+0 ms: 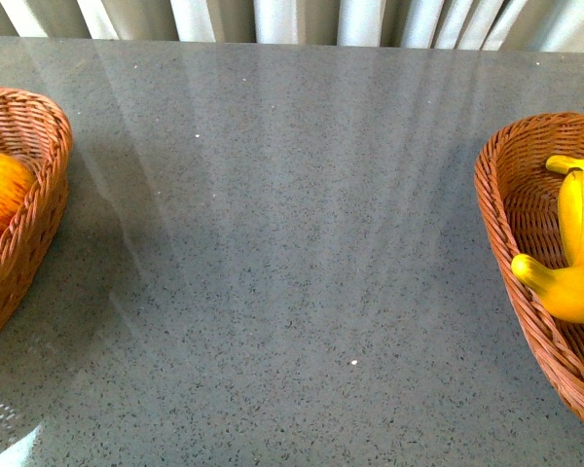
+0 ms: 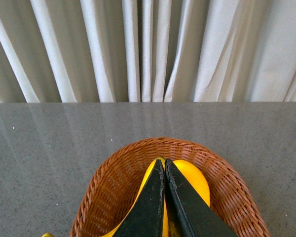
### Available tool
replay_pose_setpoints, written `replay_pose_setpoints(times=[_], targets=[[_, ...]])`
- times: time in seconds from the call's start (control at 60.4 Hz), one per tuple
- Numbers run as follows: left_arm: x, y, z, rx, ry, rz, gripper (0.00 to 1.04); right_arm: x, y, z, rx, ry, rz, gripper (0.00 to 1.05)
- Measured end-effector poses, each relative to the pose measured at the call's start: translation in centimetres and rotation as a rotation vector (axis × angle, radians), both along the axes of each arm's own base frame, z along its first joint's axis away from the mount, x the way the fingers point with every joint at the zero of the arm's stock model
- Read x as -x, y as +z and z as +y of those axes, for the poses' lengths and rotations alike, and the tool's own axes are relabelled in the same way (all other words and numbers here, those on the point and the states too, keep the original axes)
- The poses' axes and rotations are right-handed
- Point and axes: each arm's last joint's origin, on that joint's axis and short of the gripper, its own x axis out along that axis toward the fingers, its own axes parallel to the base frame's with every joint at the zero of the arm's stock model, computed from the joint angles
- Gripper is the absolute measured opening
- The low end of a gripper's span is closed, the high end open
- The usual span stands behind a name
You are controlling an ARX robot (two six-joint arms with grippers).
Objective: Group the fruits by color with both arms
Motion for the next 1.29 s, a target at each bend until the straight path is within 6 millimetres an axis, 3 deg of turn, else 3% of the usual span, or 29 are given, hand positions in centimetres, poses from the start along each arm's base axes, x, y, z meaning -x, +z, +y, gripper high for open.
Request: replay_pose_setpoints(times=[0.63,0.994,1.16,1.292], targets=[[0.0,0.0,0.0,0.0,0.0,0.0,0.96,1.5,-0.3,0.0,0.002,0.0,0.006,0.02],[0.0,0.0,0.0,0.0,0.0,0.0,0.96,1.5,-0.3,0.0,0.002,0.0,0.005,0.63],[0.0,0.0,0.0,0.0,0.0,0.0,0.96,1.5,-0.3,0.0,0.002,0.0,0.005,0.97],[0.0,0.0,0.0,0.0,0.0,0.0,0.96,1.5,-0.3,0.0,0.002,0.0,0.005,0.96]])
